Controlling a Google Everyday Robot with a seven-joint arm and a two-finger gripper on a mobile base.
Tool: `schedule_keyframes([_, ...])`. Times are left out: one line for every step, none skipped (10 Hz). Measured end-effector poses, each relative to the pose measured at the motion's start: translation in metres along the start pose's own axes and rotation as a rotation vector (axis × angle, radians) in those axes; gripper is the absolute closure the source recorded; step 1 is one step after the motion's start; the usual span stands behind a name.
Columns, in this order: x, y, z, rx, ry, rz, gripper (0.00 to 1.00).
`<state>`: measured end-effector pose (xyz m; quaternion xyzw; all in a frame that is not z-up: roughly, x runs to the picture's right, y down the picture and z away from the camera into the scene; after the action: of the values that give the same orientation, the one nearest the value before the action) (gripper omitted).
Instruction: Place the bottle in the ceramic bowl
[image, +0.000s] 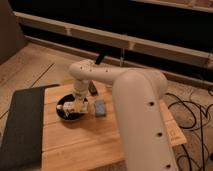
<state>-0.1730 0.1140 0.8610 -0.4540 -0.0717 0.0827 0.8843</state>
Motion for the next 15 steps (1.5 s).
schedule_keyframes([-0.006,0.001,0.007,-0.014,0.009,-0.02,0.85])
schedule_keyframes([-0.009,-0.001,0.011,-0.021,0.027,-0.038,0.73])
schedule_keyframes([-0.01,-0.005,0.011,-0.015,0.037,-0.049,0.62])
schedule_keyframes([-0.013,-0.01,0.006,-0.001,0.045,-0.057,0.53])
schedule_keyframes([-0.017,-0.015,0.001,0.02,0.051,-0.068,0.43])
schedule_keyframes([-0.021,-0.018,-0.008,0.037,0.056,-0.078,0.32])
schedule_keyframes([-0.022,-0.019,-0.016,0.053,0.063,-0.086,0.24])
schedule_keyframes([-0.025,-0.02,-0.023,0.067,0.067,-0.092,0.2])
schedule_keyframes([-0.025,-0.019,-0.026,0.073,0.07,-0.094,0.2])
schedule_keyframes([-0.023,-0.017,-0.027,0.072,0.074,-0.086,0.2])
schedule_keyframes([-0.02,-0.015,-0.027,0.07,0.077,-0.08,0.2])
schedule_keyframes([-0.019,-0.013,-0.027,0.067,0.078,-0.073,0.2])
schedule_keyframes([-0.016,-0.012,-0.027,0.066,0.077,-0.066,0.2])
schedule_keyframes([-0.015,-0.011,-0.028,0.066,0.075,-0.059,0.2])
schedule_keyframes([-0.012,-0.011,-0.033,0.074,0.071,-0.042,0.2])
